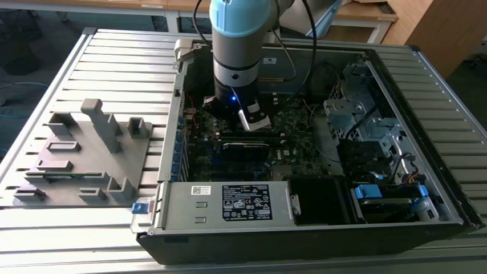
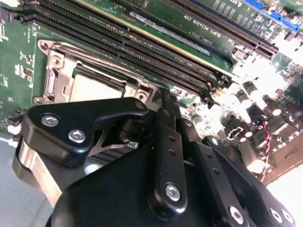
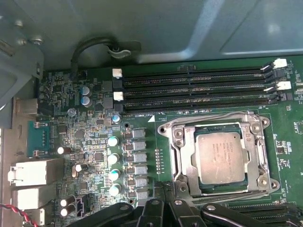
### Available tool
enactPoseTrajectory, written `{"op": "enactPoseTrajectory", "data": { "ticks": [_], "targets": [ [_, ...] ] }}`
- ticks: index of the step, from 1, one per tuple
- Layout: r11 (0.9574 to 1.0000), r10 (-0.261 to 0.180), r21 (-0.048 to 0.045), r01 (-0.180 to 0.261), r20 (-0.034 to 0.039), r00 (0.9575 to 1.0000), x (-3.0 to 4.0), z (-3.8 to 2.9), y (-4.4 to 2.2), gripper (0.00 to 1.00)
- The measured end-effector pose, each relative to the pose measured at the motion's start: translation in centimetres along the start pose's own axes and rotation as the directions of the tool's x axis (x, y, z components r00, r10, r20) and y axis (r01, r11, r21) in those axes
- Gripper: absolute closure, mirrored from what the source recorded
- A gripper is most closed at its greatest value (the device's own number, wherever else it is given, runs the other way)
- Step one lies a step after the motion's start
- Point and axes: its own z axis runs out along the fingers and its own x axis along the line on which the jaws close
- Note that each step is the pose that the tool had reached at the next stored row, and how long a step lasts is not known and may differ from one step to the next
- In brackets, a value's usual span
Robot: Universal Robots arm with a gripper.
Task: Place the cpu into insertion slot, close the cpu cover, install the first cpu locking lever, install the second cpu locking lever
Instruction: 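Install the second cpu locking lever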
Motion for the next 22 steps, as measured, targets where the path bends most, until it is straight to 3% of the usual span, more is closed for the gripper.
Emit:
{"op": "enactPoseTrajectory", "data": {
  "ticks": [4, 13, 22],
  "targets": [
    [1.0, 0.0, -0.0002, 0.0, 0.0003, 1.0, 0.0, -0.16, 0.02, 0.9],
    [1.0, 0.0, -0.0001, 0.0, 0.0001, 1.0, -0.01, -1.58, 0.23, 0.9],
    [1.0, 0.0, -0.0001, 0.0, 0.0, 1.0, -0.02, -1.68, 0.24, 0.9]
  ]
}}
